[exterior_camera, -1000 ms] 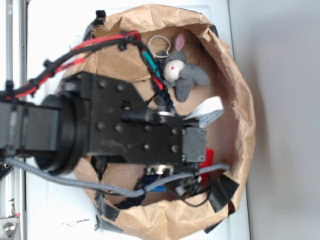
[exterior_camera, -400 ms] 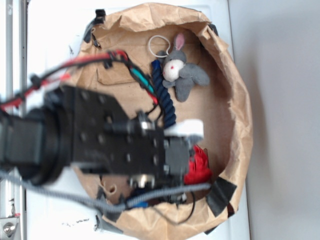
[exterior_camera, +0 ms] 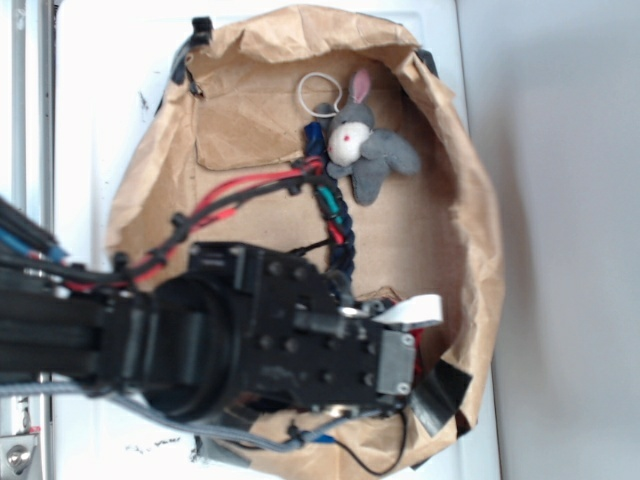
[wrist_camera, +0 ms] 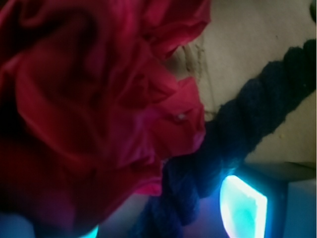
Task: Grab the blue rope.
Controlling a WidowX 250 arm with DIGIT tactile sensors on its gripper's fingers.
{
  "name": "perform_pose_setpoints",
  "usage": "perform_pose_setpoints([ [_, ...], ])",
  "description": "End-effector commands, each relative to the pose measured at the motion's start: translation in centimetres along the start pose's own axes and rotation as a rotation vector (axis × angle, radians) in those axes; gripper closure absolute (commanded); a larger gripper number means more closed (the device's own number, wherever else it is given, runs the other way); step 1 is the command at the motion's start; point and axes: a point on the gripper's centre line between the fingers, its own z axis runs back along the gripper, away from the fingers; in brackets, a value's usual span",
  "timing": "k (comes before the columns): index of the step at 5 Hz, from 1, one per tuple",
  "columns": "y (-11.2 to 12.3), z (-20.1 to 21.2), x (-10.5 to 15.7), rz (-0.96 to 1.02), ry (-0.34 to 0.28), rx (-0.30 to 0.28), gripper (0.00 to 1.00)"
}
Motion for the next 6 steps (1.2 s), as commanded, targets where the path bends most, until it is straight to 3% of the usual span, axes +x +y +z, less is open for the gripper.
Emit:
perform_pose_setpoints([
  [1, -0.2, 1.5, -4.0, 0.028, -0.016, -0.047, 1.00],
  [2, 2.8, 4.4, 2.5, 0.015, -0.031, -0.105, 1.00],
  [3, 3.6, 6.8, -3.9, 0.093, -0.307, 0.031, 1.00],
  [4, 3.0, 11.3, -8.6, -0.039, -0.146, 0.007, 1.00],
  [5, 3.1, 15.3, -13.5, -0.175, -0.074, 0.016, 1.00],
  [6, 6.4, 16.6, -6.4, -0.152, 0.021, -0.060, 1.00],
])
